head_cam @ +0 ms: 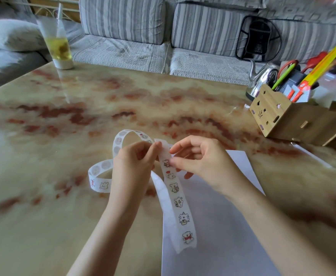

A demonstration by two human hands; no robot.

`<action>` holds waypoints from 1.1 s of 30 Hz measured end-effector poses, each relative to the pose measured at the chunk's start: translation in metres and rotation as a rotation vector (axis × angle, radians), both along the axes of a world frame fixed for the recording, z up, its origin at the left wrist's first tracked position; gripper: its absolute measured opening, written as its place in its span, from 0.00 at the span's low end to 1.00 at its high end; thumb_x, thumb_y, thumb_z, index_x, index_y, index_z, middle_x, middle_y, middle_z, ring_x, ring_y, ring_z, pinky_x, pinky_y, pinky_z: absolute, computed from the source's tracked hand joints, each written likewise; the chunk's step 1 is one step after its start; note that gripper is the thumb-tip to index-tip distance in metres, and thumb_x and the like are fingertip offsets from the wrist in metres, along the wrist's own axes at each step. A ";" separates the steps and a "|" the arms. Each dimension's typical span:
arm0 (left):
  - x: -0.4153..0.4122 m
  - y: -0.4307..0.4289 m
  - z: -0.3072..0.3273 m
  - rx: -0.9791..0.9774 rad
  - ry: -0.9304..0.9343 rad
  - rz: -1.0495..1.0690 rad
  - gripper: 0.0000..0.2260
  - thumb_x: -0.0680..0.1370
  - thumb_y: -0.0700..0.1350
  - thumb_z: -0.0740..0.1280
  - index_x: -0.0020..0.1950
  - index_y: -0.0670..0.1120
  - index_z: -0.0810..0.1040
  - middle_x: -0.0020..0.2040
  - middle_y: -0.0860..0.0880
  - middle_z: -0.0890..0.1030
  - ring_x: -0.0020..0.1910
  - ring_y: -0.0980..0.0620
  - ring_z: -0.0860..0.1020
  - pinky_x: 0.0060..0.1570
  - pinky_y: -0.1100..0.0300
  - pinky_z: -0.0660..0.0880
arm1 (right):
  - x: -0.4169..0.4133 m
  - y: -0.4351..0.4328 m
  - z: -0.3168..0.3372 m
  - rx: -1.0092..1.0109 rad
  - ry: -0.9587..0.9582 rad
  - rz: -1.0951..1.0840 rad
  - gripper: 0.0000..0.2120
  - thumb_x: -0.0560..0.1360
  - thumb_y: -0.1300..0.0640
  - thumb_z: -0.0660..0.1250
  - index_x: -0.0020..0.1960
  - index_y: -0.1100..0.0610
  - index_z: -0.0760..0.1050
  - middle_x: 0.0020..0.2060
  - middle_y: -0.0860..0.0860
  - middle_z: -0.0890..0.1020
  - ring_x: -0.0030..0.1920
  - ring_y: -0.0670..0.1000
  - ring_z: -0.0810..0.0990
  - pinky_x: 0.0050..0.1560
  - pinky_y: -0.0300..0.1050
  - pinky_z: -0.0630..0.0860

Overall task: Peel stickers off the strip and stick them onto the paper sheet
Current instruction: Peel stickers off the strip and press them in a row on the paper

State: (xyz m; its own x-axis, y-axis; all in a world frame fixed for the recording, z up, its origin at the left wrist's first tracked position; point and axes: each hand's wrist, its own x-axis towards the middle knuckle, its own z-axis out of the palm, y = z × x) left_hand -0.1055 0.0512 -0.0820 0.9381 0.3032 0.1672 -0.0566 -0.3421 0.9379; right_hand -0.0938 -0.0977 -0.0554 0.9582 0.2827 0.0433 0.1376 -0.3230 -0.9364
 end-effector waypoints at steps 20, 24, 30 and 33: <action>-0.004 -0.001 0.007 -0.181 0.109 -0.195 0.11 0.77 0.45 0.66 0.35 0.49 0.82 0.27 0.58 0.80 0.26 0.64 0.75 0.27 0.72 0.67 | 0.000 -0.006 -0.012 -0.028 -0.149 -0.083 0.02 0.71 0.58 0.74 0.42 0.53 0.82 0.32 0.44 0.82 0.30 0.42 0.75 0.31 0.29 0.67; -0.006 -0.003 0.009 -0.112 0.107 -0.188 0.11 0.77 0.45 0.66 0.35 0.48 0.81 0.22 0.60 0.77 0.21 0.65 0.71 0.26 0.75 0.64 | 0.001 -0.008 -0.012 -0.091 -0.136 -0.061 0.01 0.72 0.58 0.73 0.42 0.55 0.82 0.33 0.42 0.81 0.32 0.40 0.73 0.34 0.28 0.67; -0.007 -0.004 0.007 -0.031 0.105 -0.174 0.11 0.77 0.46 0.66 0.38 0.43 0.84 0.20 0.60 0.75 0.21 0.64 0.71 0.25 0.75 0.64 | 0.001 -0.011 -0.012 -0.122 -0.074 -0.035 0.02 0.71 0.53 0.74 0.41 0.51 0.82 0.31 0.37 0.78 0.31 0.40 0.68 0.33 0.28 0.65; -0.006 -0.004 0.005 -0.012 0.121 -0.162 0.11 0.77 0.47 0.66 0.37 0.47 0.84 0.24 0.56 0.78 0.23 0.62 0.72 0.24 0.74 0.65 | 0.000 -0.012 -0.013 -0.144 -0.080 -0.036 0.03 0.71 0.53 0.73 0.40 0.50 0.81 0.29 0.36 0.76 0.29 0.41 0.65 0.32 0.28 0.64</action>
